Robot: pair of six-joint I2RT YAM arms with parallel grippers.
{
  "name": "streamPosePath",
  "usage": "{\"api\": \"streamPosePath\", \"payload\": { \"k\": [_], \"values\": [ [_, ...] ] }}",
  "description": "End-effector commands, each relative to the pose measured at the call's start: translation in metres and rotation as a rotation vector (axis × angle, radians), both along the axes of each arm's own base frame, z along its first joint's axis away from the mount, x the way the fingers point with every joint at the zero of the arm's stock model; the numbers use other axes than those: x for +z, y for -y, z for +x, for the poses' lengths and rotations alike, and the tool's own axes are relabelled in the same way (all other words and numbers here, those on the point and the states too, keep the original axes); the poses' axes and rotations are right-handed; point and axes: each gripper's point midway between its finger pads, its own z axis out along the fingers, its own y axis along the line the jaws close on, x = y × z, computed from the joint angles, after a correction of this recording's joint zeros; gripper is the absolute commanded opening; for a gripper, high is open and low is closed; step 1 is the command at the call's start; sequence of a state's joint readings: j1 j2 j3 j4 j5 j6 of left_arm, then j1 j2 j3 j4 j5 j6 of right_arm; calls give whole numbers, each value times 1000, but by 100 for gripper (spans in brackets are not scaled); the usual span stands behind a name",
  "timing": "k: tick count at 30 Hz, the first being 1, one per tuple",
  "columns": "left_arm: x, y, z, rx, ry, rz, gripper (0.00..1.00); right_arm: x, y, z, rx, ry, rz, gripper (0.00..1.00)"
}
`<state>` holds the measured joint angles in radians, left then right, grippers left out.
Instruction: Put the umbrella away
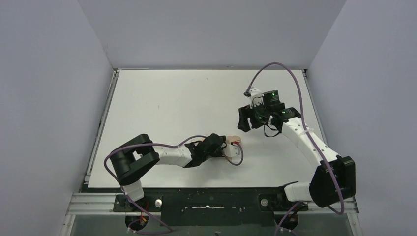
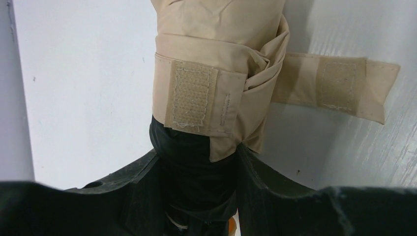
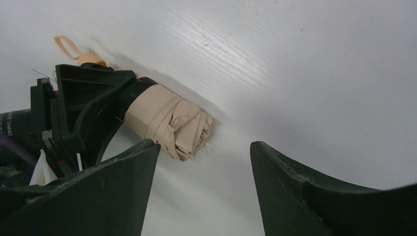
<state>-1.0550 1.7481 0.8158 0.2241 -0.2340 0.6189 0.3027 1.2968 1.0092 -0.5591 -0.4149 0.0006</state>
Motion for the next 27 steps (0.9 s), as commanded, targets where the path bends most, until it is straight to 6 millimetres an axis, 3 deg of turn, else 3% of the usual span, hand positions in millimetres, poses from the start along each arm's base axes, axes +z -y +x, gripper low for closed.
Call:
{"api": "streamPosePath", "payload": {
  "k": [1, 10, 15, 23, 27],
  "values": [
    [-17, -13, -1, 3, 68, 108, 0, 12, -33, 11, 282, 95, 37, 70],
    [-21, -11, -8, -23, 82, 123, 0, -30, -57, 2, 574, 90, -118, 68],
    [-20, -12, -7, -4, 72, 119, 0, -27, -60, 12, 451, 62, -89, 67],
    [-18, -10, -9, -15, 82, 109, 0, -40, -61, -28, 701, 45, -128, 67],
    [-19, -9, -10, -29, 81, 109, 0, -41, -66, -25, 776, 131, -128, 68]
  ]
}}
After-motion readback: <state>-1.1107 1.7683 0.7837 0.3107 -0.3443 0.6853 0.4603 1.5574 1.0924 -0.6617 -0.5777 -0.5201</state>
